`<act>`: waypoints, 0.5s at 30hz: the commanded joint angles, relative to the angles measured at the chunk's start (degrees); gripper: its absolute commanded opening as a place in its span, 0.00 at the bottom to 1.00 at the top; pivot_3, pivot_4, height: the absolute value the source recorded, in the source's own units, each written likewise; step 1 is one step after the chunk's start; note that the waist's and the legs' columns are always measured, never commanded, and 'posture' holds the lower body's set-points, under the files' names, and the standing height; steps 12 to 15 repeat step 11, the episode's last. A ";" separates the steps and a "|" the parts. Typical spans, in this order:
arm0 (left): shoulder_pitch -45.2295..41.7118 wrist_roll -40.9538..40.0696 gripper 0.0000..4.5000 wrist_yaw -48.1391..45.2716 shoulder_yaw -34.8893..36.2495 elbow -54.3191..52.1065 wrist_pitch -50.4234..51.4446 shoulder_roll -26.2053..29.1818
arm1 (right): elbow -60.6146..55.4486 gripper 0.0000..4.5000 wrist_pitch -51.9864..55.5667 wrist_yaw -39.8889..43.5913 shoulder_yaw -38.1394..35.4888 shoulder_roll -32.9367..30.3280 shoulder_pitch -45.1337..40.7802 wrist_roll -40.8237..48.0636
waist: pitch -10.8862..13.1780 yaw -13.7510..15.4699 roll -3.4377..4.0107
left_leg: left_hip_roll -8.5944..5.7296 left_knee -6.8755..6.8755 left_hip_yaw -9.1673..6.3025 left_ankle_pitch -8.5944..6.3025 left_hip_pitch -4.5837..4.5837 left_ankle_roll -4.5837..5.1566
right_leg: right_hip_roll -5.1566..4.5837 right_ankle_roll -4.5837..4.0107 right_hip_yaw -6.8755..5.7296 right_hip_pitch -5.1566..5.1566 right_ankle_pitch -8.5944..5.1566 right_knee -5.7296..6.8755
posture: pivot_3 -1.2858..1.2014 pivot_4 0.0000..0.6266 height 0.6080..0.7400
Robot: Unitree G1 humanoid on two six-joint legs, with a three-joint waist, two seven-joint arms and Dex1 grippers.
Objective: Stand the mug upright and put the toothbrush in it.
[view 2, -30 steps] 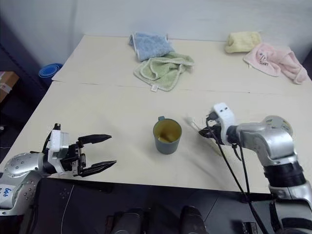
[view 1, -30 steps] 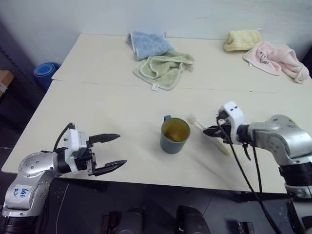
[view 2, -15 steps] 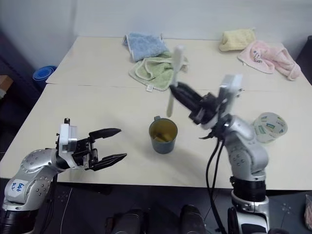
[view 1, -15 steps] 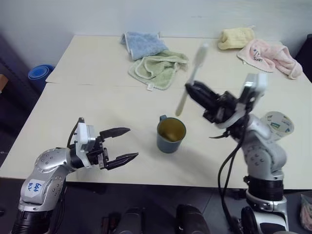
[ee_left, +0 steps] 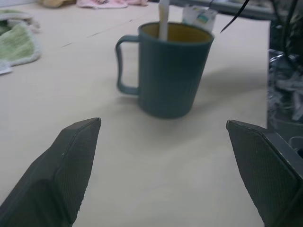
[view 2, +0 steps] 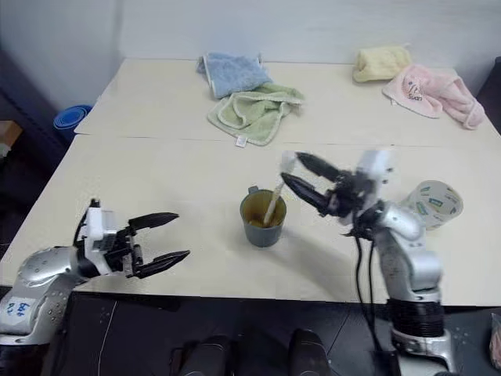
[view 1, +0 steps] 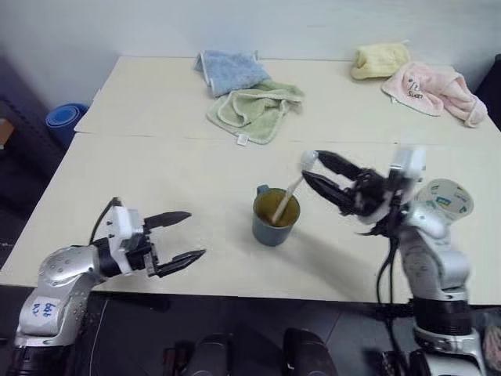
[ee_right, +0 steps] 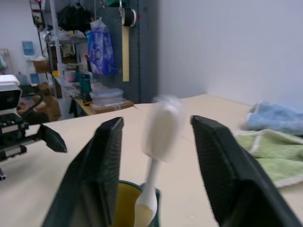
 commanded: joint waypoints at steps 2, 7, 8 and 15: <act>4.38 3.73 1.00 -0.22 5.19 3.29 -5.33 2.11 | 4.76 0.81 -6.93 8.03 -5.95 -7.87 4.98 -3.11 | 0.00 0.06 -0.01 | -0.01 -0.01 0.02 -0.01 0.00 0.02 | 0.00 0.00 0.01 0.01 0.00 -0.03 | 0.52 0.24 1.00; 10.73 6.95 1.00 0.61 10.20 6.49 -9.65 2.98 | 19.21 0.99 -20.73 20.30 -9.14 -15.97 11.84 -9.25 | 0.03 0.01 -0.04 | -0.01 -0.04 0.17 -0.03 0.00 0.06 | -0.01 0.00 0.05 0.02 0.00 -0.16 | 0.52 0.24 1.00; 11.66 7.59 1.00 0.78 10.95 7.45 -11.16 2.72 | 21.98 0.99 -23.09 21.81 -9.31 -16.66 12.49 -9.97 | 0.03 -0.07 -0.05 | 0.01 -0.05 0.20 -0.03 0.01 0.07 | -0.01 0.00 0.05 0.02 0.00 -0.18 | 0.52 0.24 1.00; 12.88 7.72 1.00 1.78 11.79 7.73 -12.79 1.68 | 27.54 0.99 -28.11 23.69 -9.17 -16.75 12.70 -11.15 | 0.04 -0.09 -0.05 | 0.06 -0.06 0.31 -0.03 0.07 0.07 | -0.01 0.00 0.06 0.04 0.00 -0.18 | 0.52 0.24 1.00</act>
